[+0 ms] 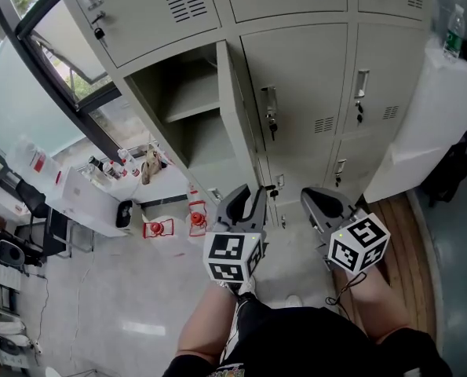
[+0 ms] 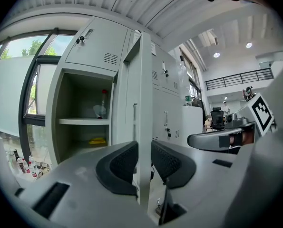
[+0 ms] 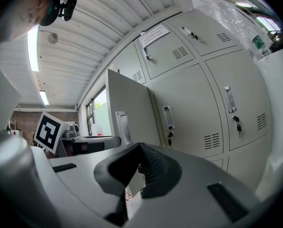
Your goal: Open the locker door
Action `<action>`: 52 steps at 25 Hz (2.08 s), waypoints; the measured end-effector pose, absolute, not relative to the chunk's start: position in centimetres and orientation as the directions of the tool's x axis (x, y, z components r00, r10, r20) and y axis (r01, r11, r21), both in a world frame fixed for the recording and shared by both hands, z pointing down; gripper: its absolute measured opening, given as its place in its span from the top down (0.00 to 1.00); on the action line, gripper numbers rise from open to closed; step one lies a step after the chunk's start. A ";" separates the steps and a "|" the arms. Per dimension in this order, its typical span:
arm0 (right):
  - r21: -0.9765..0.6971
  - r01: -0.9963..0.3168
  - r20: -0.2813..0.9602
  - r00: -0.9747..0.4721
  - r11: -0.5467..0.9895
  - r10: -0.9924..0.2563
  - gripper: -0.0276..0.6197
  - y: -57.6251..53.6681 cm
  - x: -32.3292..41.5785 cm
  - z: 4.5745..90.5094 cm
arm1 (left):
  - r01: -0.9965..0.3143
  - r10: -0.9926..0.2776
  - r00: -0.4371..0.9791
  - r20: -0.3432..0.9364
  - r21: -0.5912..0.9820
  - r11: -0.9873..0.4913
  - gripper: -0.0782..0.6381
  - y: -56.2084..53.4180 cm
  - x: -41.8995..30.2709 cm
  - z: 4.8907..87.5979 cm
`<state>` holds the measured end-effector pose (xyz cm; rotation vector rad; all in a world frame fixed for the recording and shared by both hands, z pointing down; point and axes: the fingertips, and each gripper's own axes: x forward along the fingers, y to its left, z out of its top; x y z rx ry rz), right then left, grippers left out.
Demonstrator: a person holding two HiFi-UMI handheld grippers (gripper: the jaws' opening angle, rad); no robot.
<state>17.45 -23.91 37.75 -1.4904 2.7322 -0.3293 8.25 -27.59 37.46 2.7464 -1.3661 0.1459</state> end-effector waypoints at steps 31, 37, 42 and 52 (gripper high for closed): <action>-0.207 -0.819 0.078 -0.560 0.536 -0.825 0.87 -21.9 18.3 37.5 | -0.852 -0.847 0.520 0.109 -0.004 -0.523 0.67 -26.6 10.3 37.5; -0.218 -0.815 0.084 -0.564 0.537 -0.822 0.87 -22.6 16.1 37.9 | -0.864 -0.864 0.499 0.069 -0.035 -0.502 0.62 -26.0 9.3 37.0; -0.223 -0.811 0.083 -0.569 0.541 -0.818 0.87 -23.0 12.5 37.8 | -0.834 -0.837 0.542 0.069 -0.074 -0.547 0.62 -24.7 7.0 37.2; -0.187 -0.811 0.103 -0.578 0.555 -0.809 0.87 -22.3 3.7 37.4 | -0.841 -0.840 0.539 0.057 -0.025 -0.541 0.62 -23.5 -3.1 37.1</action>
